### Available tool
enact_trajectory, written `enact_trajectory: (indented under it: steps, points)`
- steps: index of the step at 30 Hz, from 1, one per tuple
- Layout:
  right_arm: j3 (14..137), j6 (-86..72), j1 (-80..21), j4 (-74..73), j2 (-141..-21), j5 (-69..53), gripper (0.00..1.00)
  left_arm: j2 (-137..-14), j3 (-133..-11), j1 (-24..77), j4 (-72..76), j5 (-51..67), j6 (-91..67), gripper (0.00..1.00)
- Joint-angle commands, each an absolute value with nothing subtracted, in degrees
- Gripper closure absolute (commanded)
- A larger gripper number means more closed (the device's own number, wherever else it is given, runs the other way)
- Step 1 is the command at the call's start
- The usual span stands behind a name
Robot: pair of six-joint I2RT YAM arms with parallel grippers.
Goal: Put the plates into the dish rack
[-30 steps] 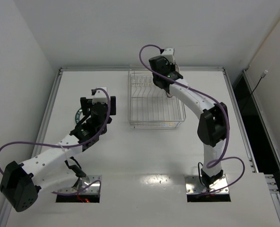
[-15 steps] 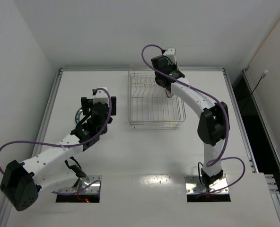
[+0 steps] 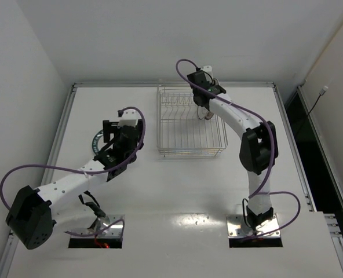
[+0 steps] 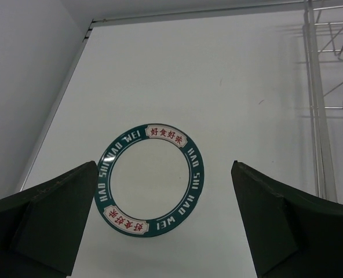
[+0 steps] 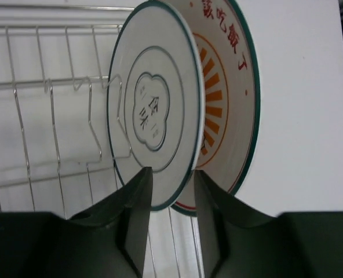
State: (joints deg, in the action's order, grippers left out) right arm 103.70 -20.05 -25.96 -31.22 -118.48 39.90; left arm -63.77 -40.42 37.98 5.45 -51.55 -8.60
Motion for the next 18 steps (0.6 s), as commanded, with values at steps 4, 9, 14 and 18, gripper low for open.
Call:
enact_trajectory:
  steps: [4,9,14,18]
  points:
    - [99.7,-18.9,-27.3,-33.3,-104.7,33.2,0.46,-67.7,-44.4,36.2,0.8,-53.8,-16.8,0.01]
    - [89.3,-18.0,-29.3,-31.6,-88.9,18.8,0.33,-73.3,-49.1,28.6,-5.8,-49.9,-24.4,0.01]
    - [66.9,-25.5,-33.9,-25.0,-76.0,4.2,0.32,-80.4,-55.8,22.8,-9.2,-39.1,-25.1,0.03]
    - [56.7,-28.7,-39.8,-20.3,-68.8,-0.5,0.32,-87.1,-59.7,22.2,-11.7,-35.4,-24.4,0.05]
